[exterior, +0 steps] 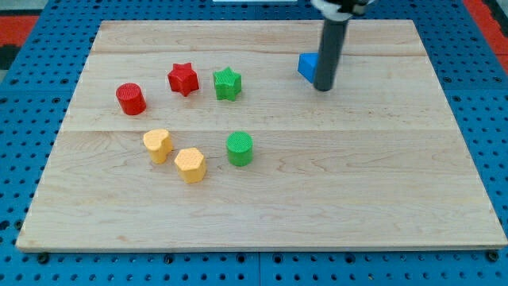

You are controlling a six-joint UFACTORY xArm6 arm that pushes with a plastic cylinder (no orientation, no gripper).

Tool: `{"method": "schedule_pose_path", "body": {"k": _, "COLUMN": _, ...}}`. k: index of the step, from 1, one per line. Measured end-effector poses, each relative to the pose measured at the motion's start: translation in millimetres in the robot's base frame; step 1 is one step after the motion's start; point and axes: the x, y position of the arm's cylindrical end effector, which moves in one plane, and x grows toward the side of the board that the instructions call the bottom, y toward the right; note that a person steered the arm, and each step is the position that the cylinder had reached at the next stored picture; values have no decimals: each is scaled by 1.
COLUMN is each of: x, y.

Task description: Move the green star close to the green circle

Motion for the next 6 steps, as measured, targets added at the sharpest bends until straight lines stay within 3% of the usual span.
{"method": "schedule_pose_path", "body": {"k": 1, "x": 21, "y": -40}}
{"method": "schedule_pose_path", "body": {"k": 3, "x": 18, "y": -22}}
{"method": "schedule_pose_path", "body": {"k": 6, "x": -50, "y": -118}}
